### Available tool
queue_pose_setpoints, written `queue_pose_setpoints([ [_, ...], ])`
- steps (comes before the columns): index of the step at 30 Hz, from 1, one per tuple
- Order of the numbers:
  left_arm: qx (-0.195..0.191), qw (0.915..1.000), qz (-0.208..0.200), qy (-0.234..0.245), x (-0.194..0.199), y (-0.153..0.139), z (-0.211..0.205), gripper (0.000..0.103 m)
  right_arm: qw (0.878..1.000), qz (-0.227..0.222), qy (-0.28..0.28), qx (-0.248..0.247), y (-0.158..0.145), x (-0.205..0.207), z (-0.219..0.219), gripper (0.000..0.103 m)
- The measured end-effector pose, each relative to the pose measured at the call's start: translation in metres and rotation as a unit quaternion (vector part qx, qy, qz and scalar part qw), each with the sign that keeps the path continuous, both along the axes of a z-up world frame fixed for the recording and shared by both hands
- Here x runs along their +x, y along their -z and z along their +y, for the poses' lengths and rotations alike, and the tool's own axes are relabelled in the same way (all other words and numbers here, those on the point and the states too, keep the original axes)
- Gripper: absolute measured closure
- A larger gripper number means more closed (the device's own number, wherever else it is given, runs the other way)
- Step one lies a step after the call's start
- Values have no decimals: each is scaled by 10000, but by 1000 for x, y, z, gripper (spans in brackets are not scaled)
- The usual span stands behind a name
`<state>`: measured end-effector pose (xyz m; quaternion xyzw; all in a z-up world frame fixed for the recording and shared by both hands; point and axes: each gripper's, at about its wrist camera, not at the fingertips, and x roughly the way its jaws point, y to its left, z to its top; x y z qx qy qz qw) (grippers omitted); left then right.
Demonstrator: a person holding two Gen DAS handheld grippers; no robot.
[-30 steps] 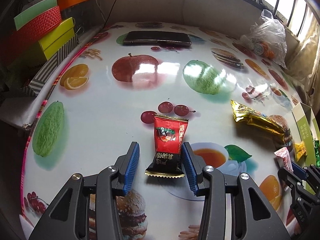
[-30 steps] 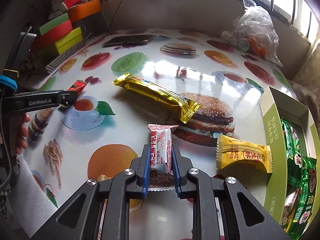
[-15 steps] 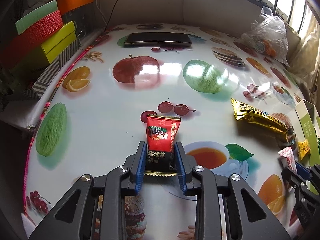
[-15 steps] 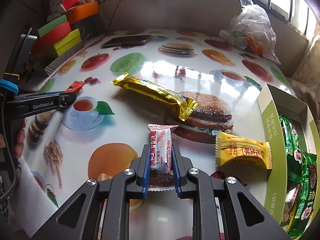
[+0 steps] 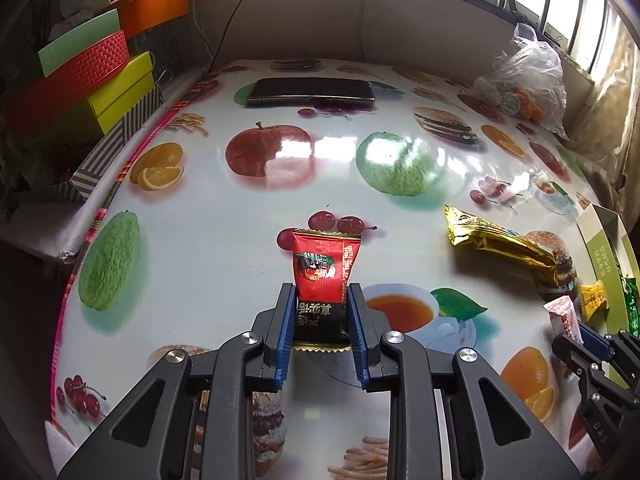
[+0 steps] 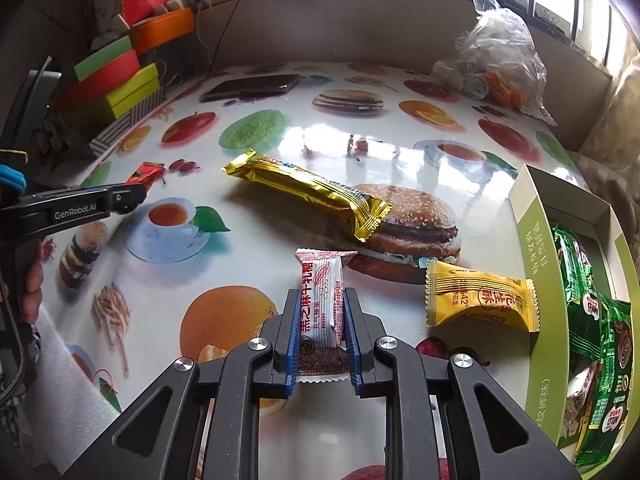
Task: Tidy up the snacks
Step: 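Grasp the red-black candy packet with left tool while right tool holds wafer, then carry the wafer bar and red-black packet over the green gift box with both tools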
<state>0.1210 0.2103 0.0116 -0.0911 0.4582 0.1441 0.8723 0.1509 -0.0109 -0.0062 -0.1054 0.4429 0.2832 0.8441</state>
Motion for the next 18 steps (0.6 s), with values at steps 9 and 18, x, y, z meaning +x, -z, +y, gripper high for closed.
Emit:
queue_pose_setpoints([
  [9,30,9994,-218,267,-8,-23,-24,77,9998,-132,27,132,-16,-11,-4,84],
  [18,35,9977,-438,525,-13,-44,-50,77,9993,-234,168,243,-33,-19,-16,84],
])
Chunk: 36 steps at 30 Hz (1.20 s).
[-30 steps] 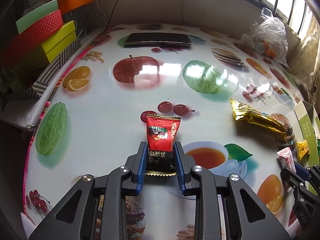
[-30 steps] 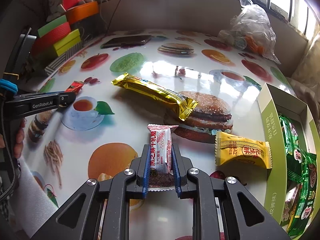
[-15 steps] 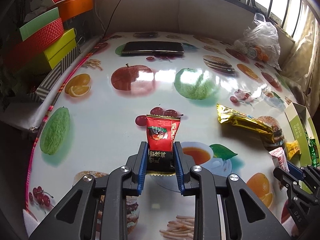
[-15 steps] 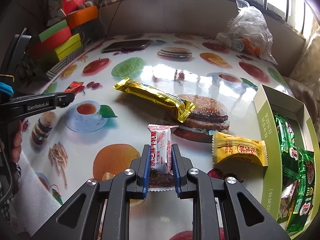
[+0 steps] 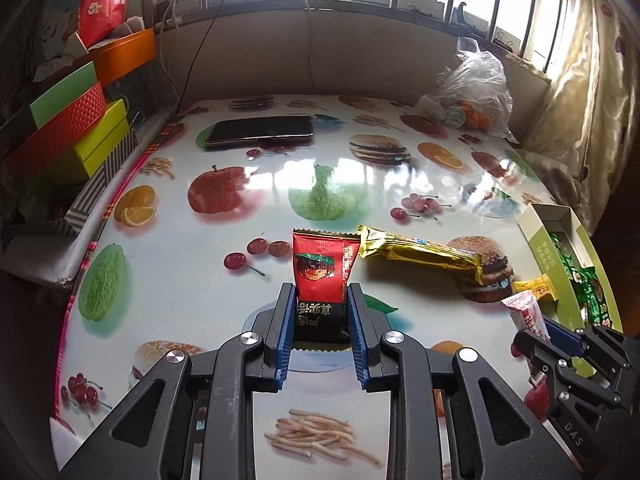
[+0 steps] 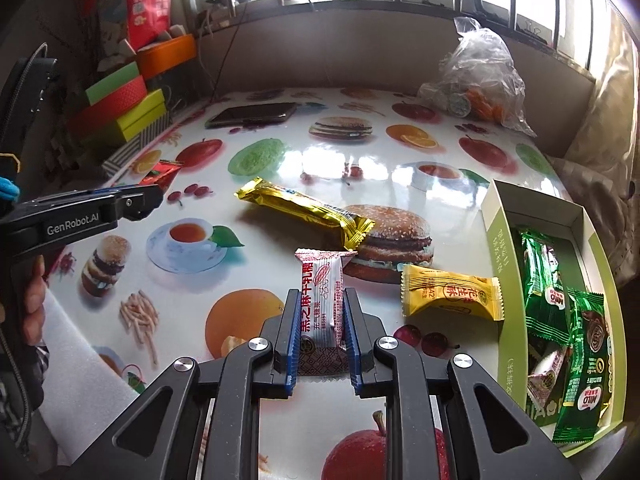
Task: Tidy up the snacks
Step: 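Carry the wafer bar and red-black packet over the green gift box with both tools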
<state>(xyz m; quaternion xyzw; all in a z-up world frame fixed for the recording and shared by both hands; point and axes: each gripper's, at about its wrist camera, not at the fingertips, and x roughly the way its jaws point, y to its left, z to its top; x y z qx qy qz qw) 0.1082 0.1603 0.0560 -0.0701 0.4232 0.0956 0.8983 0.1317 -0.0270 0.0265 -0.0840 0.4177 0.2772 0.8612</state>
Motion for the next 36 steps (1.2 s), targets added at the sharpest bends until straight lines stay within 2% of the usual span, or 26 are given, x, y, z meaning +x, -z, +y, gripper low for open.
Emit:
queue_pose_setpoints([
  [23,-83,9967,-243,770,8,-25,-70,77,9974,-235,636,239,-33,-11,-56,84],
  [36,-171,9914,-376,1244,24,-36,-110,77,9930,-353,1091,276,-44,-14,-94,84],
])
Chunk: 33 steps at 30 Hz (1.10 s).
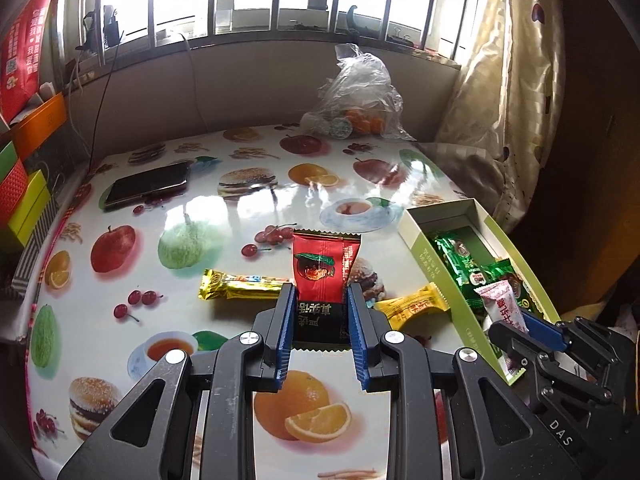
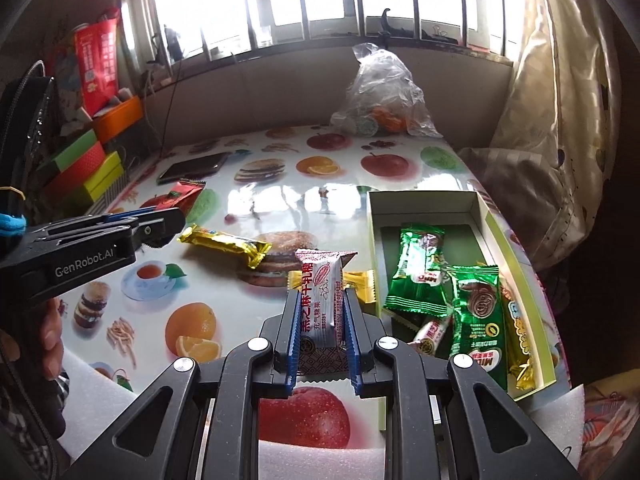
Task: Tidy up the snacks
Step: 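Carry the wafer bar and red-black packet over the green gift box with both tools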
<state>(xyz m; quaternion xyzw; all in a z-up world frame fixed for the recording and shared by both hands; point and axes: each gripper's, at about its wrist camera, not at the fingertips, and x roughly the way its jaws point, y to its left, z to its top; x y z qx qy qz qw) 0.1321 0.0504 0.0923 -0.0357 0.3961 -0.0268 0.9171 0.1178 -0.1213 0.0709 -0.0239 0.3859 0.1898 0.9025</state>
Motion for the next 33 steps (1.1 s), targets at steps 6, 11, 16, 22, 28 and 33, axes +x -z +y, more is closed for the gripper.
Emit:
queue_pose_setpoints([
  [6,-35,9997,-50,229,10,-4,-23,77,9996,11,296,-10,-1,4,-22,84],
  [11,-73,9991,-59,404,20,-7,-41,77,9988,19,499,-2,-1,6,-41,84],
  [16,-196,9982,2,567,31,-7,-56,77,9976,41,698,-4,0,9,-56,84],
  [22,-277,9968,115,739,44,-2,-77,77,9960,141,885,-1,8,14,-71,84],
  [28,-326,9956,210,854,57,6,-93,77,9946,270,1002,-3,17,19,-83,84],
  [33,-353,9943,333,948,66,16,-105,77,9930,365,1125,23,24,24,-93,84],
])
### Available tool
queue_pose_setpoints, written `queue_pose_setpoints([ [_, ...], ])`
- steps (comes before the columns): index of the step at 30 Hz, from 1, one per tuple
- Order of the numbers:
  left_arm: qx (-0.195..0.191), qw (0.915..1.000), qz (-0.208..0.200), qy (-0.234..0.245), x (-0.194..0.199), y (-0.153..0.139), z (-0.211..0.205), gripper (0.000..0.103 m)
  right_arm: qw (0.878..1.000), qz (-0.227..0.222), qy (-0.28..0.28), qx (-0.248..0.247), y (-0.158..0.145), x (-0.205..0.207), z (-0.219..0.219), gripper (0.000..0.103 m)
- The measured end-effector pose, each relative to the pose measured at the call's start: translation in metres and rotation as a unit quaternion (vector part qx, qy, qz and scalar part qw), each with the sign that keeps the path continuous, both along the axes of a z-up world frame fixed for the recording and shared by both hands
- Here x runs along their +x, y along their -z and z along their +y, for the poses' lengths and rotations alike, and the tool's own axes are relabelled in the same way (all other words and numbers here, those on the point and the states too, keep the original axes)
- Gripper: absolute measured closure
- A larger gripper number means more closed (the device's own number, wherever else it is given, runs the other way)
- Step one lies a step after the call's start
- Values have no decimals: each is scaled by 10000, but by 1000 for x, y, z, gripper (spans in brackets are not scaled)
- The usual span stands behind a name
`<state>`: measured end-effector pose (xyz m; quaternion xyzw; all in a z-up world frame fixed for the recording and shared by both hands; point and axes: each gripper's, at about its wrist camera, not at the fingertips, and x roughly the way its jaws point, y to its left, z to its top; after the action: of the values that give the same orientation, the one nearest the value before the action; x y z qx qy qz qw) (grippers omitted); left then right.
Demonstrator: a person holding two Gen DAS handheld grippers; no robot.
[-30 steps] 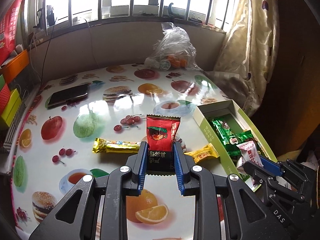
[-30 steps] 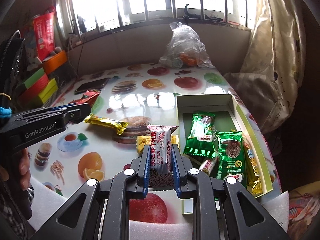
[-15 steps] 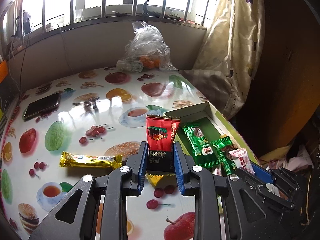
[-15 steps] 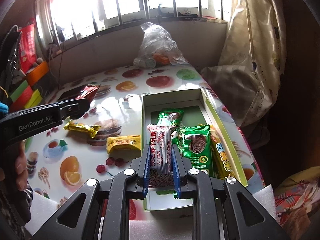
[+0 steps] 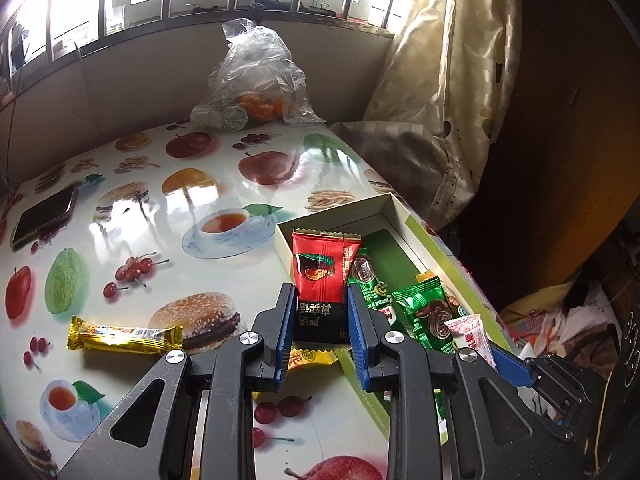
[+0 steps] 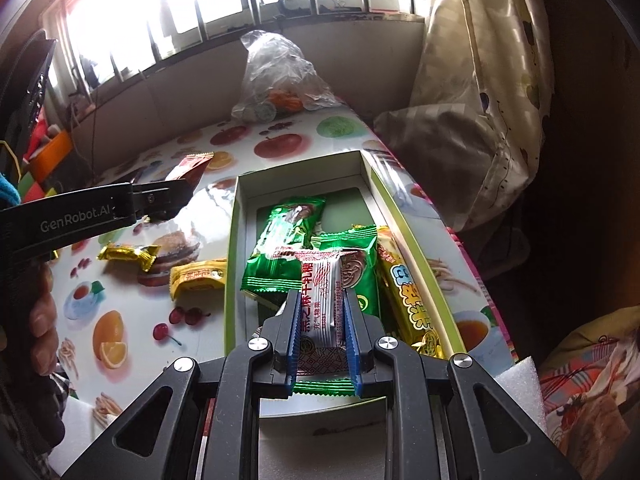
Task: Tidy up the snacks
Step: 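Carry the wafer bar and red-black packet over the green gift box with both tools, then lower both snacks into the box and open both tools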
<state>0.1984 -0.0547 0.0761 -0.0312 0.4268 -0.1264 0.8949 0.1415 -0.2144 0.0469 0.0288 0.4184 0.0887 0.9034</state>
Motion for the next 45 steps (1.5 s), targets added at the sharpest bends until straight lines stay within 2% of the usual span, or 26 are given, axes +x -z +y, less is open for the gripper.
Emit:
queue_pose_setpoints([
  [18,-37,9989,375,292,28,31,-33,77,9991,335,-182,202,21,8,2,84],
  [41,17,9977,553,396,34,49,-44,77,9994,194,-267,106,23,5,7,84],
  [45,47,9975,567,409,34,50,-45,76,9994,164,-292,85,23,5,8,81],
])
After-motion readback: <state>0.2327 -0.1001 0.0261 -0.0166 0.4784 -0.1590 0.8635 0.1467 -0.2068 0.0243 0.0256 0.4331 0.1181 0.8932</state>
